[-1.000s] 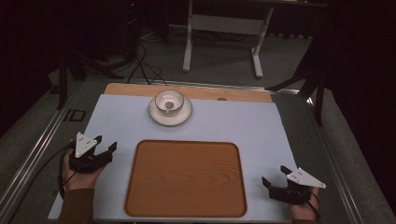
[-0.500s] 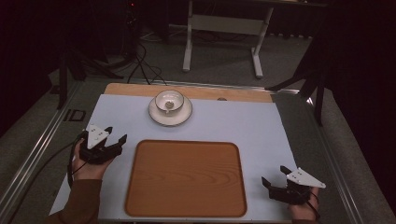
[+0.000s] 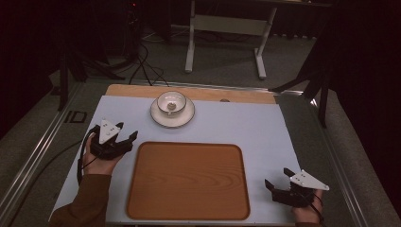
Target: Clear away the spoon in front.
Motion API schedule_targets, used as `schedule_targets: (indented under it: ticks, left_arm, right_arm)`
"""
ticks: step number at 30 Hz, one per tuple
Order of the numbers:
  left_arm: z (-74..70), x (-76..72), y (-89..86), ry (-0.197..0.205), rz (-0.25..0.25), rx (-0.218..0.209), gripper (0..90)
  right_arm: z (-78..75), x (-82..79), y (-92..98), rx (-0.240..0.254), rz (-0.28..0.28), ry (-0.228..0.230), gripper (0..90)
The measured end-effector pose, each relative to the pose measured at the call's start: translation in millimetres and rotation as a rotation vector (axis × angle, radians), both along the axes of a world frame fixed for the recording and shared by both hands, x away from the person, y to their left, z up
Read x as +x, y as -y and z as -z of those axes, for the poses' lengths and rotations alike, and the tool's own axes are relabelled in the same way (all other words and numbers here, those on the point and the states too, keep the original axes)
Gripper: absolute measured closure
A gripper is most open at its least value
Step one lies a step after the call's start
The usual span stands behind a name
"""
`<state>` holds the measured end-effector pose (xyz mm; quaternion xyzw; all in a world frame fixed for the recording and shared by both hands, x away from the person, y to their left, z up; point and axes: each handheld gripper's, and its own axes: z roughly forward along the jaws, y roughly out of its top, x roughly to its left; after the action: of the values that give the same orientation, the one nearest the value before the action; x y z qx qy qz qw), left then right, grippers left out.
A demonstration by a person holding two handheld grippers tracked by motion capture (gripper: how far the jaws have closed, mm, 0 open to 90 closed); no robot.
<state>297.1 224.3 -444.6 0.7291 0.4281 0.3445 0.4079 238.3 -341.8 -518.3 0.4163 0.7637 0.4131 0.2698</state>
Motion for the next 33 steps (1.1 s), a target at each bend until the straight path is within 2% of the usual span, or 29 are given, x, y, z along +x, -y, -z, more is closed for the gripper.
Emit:
schedule_targets:
  ticks: [16,20,33]
  left_arm:
    - [-3.1,20.6,23.1,0.008,0.047,0.000,41.2]
    - [-2.4,24.7,28.4,0.014,0.073,-0.001,41.8]
    - [-2.9,39.8,45.1,0.003,0.108,0.019,42.6]
  right_arm:
    - [0.1,0.2,0.0,0.000,-0.002,-0.001,13.3]
    - [-0.2,-0.1,-0.1,0.004,-0.001,-0.002,13.3]
    - [-0.2,-0.1,0.0,0.003,-0.002,-0.002,13.3]
